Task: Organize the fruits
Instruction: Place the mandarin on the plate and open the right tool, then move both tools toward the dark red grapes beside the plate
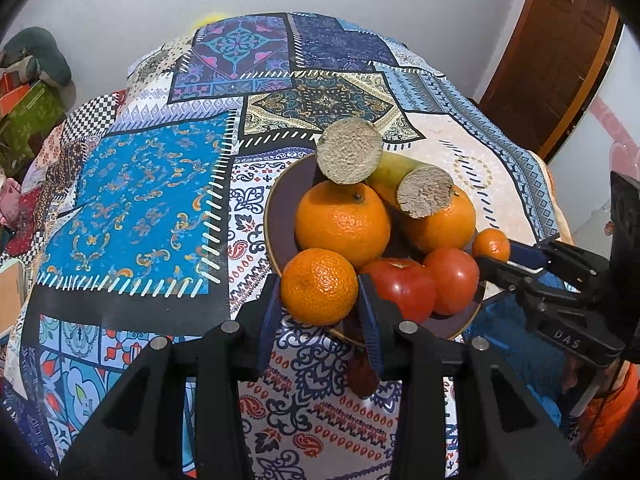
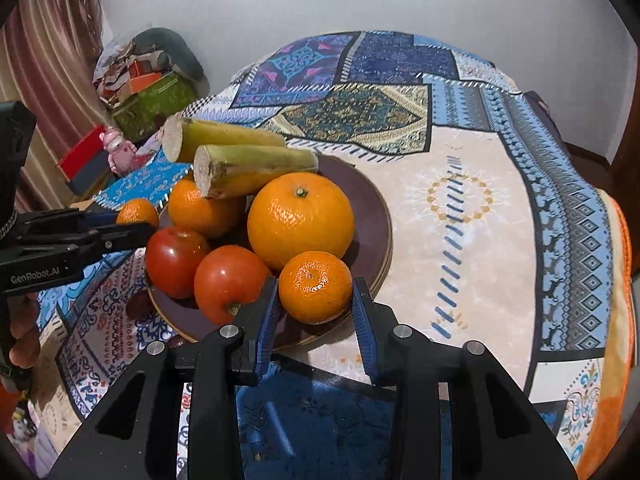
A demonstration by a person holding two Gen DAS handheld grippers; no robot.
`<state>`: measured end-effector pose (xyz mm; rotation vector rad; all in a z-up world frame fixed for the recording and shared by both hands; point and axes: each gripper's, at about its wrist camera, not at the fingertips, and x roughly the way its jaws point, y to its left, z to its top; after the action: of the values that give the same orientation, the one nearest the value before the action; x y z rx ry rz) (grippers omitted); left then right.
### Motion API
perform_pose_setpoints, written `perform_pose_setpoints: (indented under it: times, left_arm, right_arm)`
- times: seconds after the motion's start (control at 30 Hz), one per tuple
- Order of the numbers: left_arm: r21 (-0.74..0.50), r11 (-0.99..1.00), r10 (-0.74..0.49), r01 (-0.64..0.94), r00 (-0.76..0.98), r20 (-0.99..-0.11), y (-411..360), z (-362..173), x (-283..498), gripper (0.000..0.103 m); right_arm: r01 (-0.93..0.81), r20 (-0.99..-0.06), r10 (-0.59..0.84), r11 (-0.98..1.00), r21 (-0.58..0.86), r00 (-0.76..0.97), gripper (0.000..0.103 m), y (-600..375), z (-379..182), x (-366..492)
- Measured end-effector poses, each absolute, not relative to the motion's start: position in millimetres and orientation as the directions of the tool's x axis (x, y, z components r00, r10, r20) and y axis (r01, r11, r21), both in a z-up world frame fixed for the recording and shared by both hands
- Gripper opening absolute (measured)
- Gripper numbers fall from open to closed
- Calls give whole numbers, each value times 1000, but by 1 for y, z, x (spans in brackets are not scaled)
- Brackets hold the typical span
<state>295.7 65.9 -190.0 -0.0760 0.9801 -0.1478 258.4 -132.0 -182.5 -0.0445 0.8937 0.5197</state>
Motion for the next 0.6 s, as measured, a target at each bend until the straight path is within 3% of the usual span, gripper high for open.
perform_pose_setpoints:
  times: [0.6]
  left_arm:
    - [-103,988,-152,118,570,-808,59,-173,280,39]
  right_arm:
    - [-443,-731,425,877,187,533,37,-138,-172,252]
